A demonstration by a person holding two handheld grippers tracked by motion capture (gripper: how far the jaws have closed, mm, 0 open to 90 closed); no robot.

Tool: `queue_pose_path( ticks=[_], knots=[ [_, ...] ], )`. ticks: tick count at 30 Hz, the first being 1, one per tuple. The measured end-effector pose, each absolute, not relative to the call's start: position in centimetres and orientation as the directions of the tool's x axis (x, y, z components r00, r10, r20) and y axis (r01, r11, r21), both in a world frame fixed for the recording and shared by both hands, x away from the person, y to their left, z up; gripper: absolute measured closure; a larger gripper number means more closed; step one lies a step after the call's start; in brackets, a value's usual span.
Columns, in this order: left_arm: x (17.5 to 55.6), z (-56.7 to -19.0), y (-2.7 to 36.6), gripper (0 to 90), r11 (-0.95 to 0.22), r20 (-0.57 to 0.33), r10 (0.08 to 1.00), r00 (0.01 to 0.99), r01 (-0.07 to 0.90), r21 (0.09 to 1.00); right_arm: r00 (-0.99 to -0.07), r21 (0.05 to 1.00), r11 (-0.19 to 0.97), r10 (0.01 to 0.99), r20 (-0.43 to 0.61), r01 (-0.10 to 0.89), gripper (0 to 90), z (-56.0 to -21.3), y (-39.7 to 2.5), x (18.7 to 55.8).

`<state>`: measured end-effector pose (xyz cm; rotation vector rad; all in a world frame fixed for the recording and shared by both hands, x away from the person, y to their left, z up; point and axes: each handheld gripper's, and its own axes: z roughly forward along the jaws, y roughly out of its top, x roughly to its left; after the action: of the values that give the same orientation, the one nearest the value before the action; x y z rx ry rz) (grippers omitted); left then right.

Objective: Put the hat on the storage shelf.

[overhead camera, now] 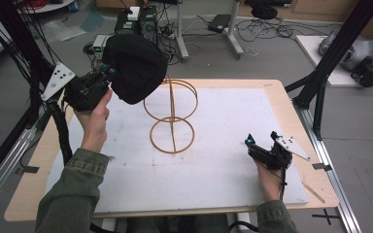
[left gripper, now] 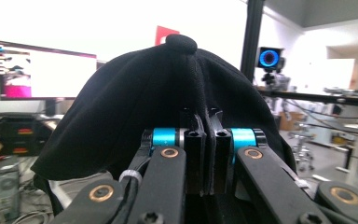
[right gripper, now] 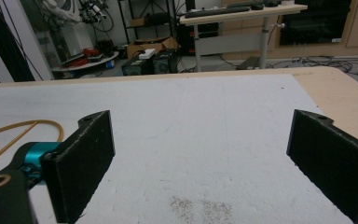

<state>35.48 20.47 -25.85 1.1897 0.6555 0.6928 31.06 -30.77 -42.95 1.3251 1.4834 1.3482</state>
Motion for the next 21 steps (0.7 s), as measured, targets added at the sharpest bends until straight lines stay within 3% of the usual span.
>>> queue_pose_path(
  ticks=[21],
  knots=[
    [36.5,-25.7,17.4,87.7,0.151,-0.062,0.671,0.739,-0.054,0.987,-0.221,0.974,-0.073,0.968,0.121,0.214,6.6,-42.8,-30.8,31.0]
  ],
)
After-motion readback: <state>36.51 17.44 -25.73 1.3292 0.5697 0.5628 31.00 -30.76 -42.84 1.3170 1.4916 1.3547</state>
